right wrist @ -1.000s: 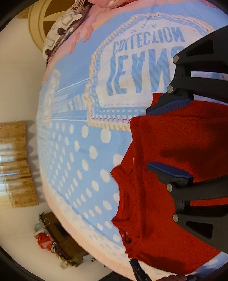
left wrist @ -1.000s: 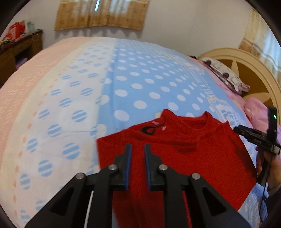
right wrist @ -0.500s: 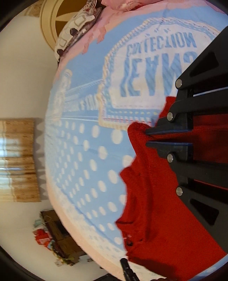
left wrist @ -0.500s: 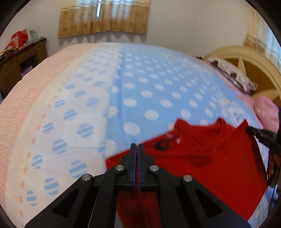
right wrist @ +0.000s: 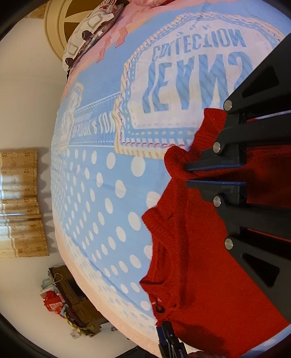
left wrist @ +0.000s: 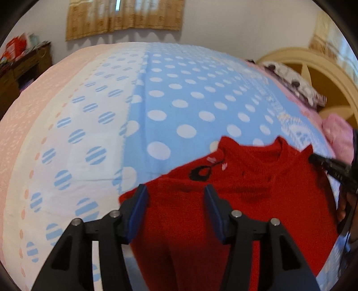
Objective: Fold small clothes
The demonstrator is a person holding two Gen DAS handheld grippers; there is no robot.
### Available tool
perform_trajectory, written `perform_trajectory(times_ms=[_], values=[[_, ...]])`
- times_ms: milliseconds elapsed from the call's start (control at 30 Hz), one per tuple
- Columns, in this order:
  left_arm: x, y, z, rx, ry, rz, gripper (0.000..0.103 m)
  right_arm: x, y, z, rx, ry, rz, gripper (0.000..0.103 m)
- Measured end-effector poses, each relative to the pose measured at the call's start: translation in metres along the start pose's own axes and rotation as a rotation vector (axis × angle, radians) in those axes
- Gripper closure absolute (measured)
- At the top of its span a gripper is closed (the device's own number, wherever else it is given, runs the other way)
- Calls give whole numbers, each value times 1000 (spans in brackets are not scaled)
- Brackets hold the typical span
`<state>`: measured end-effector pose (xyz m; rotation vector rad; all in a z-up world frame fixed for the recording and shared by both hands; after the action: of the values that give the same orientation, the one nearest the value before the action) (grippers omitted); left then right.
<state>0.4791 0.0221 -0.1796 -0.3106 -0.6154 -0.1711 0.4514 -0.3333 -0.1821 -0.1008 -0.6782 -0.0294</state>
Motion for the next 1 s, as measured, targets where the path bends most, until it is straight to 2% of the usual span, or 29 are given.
perform_trajectory(times_ms=[67,100,200,333,400,500,567,600,633,667,700,733,767,800,833,900,1000], values=[[-1,-1,-9,18,33,-20,89,-3,0,-4,-4,11,4,95],[-2,0,-10,22,38,-24,93,-4,-1,-4,-8,12,5,96],[2,-1,8,61,-48,-33,95,-2,-5,5,-13,-29,-13,96],[14,4,33,46,-156,-1,95,3,-13,8,-43,-52,-39,96],[16,4,28,57,-149,-4,95,1,-13,1,-63,-26,-37,96],[13,1,2,89,-91,-31,95,-6,-13,-11,-111,13,-21,96],[7,-2,-15,133,-46,-52,93,-7,-14,-13,-109,24,-15,95],[5,-2,-20,147,-35,-49,88,-6,-13,-10,-111,26,-4,93],[4,-2,-19,151,-42,-48,88,-7,-14,-8,-114,24,-2,90],[4,-1,-13,146,-53,-39,87,-6,-14,-4,-119,21,0,72],[4,0,-6,141,-62,-30,82,-7,-14,1,-126,19,4,48],[4,1,2,147,-74,-26,72,-8,-14,7,-131,13,8,42],[3,2,12,164,-94,-22,67,-9,-13,16,-129,1,10,42],[2,2,24,177,-121,-16,58,-11,-11,26,-112,-8,13,42],[0,2,36,172,-149,-17,49,-13,-8,34,-99,-13,16,42],[-11,-1,62,164,-184,-22,40,-24,6,63,-51,-39,29,42],[-41,-10,93,105,-202,-24,37,-46,35,95,36,-61,90,42]])
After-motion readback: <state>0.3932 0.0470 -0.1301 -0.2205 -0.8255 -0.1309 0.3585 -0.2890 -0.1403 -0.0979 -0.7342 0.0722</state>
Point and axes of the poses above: each gripper's, at about its wrist camera, not at the fingertips, and z roughly against the way its jaws point, y to its left, x to its top, the point moved 3 cm from there along -z, roughly the way its jaws point, and after that the axes turned 7 degrees about -x, right-handed, at the moved point
